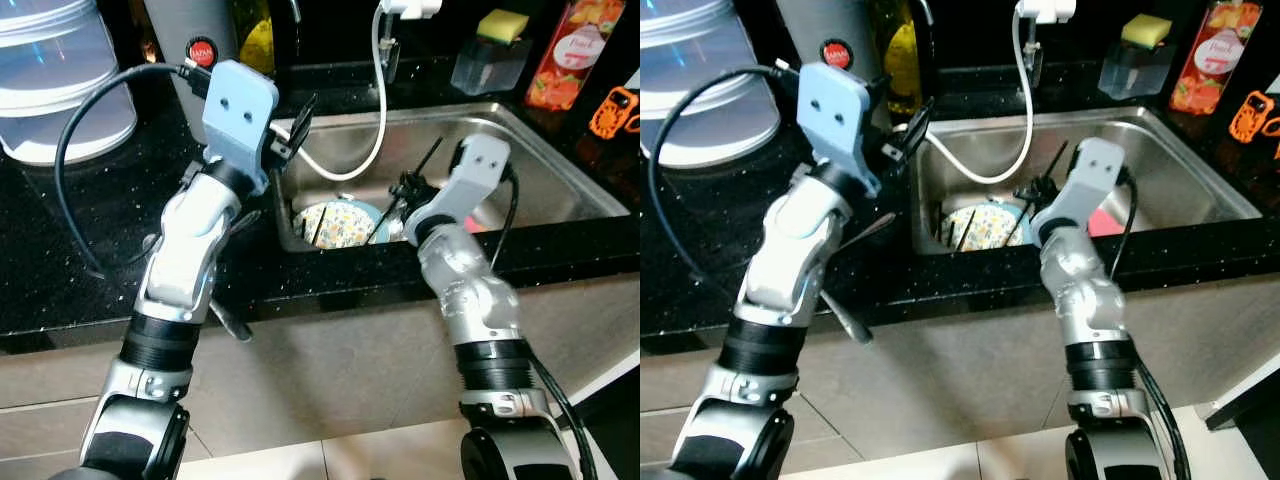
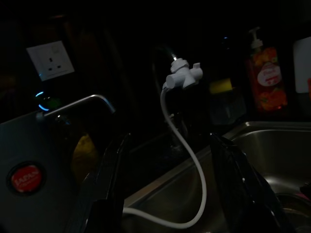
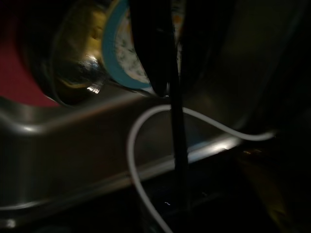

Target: Kitchen organization

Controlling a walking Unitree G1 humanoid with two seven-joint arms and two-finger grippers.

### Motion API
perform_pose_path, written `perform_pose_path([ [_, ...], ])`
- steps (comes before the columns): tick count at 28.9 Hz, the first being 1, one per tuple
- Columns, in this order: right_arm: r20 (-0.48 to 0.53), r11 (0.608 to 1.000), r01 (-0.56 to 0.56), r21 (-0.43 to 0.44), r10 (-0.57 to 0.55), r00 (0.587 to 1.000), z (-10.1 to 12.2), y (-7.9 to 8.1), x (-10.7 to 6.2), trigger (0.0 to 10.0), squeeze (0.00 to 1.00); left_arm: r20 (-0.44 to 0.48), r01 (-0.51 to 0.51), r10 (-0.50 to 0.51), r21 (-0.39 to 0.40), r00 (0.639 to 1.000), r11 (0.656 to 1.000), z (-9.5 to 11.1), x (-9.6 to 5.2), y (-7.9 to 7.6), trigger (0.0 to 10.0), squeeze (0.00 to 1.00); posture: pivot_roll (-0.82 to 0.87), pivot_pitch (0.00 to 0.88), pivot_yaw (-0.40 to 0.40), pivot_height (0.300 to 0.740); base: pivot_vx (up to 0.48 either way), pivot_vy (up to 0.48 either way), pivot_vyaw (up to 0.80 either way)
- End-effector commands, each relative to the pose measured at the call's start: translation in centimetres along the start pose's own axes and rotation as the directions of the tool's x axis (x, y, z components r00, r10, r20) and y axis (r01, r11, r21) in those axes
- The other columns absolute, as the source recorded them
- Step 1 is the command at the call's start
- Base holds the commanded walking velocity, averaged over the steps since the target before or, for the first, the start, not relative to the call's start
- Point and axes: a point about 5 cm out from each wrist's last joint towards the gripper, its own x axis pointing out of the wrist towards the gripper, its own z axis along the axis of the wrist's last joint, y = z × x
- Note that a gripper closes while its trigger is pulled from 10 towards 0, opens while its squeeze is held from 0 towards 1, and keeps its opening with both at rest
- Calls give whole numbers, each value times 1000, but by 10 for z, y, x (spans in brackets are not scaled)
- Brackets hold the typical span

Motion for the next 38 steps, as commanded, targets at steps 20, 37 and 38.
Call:
perform_pose_path([
  [20,490,956,290,-32,-238,838,109,-83,-16,10000,0,-214,-135,165,149,963,980,-27,-9,25,10000,0,67,0,14,740,0,0,0],
  [37,359,987,37,-155,22,933,68,-45,-16,10000,0,-310,-362,436,270,845,892,-36,-87,9,10000,0,117,0,11,740,0,0,0],
  [38,359,987,37,-155,22,933,68,-45,-16,10000,0,-310,-362,436,270,845,892,-36,-87,9,10000,0,117,0,11,740,0,0,0],
])
